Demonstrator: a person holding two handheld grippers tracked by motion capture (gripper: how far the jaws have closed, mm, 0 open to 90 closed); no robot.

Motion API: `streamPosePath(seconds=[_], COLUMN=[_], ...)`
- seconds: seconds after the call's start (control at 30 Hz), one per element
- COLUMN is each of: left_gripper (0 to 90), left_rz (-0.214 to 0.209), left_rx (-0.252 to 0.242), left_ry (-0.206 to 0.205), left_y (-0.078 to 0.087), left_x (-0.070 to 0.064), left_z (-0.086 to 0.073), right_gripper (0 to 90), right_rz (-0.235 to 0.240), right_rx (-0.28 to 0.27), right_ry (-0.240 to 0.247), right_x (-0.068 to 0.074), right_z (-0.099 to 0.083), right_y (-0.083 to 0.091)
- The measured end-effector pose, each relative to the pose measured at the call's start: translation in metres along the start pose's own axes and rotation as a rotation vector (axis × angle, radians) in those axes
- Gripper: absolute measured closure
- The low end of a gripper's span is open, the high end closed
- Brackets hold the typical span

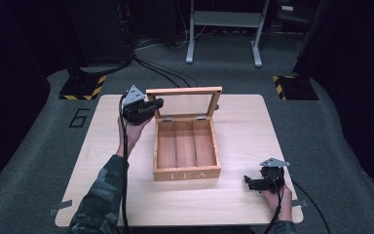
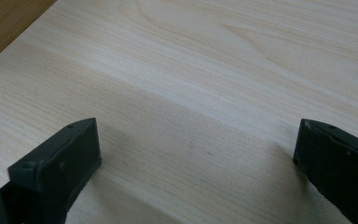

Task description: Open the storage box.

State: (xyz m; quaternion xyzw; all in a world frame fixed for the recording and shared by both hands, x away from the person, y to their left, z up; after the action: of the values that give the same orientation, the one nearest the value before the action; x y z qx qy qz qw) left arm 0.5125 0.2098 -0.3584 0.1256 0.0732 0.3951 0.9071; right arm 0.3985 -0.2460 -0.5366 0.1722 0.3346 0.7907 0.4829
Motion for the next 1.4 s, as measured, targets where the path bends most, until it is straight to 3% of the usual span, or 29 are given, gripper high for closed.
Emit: streamPosePath(seconds=[1.4], left_gripper=[85.4], left_rz=[0.008], left_rx=[-0.003], left_ry=[-0.001], left_y=[-0.0004], left_x=[0.0004], left_z=[0.0015], right_gripper=[0.1], right_rz=[0.000], right_rx=[0.001], right_ry=[0.000], right_x=[0.0001], right_z=[0.0000], right_y=[0.0000])
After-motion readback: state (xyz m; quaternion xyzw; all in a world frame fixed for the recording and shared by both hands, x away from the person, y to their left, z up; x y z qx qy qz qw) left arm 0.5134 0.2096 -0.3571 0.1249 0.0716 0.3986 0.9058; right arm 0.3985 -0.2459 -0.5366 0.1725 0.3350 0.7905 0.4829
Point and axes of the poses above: each handheld gripper's, and its own axes: y roughly backward along the jaws, z roughly out of its top, x roughly to its left, the point moved 1 cm from there along -y, roughly forward along the jaws, and after that the axes turned 4 degrees about y, right-handed, at the moved point
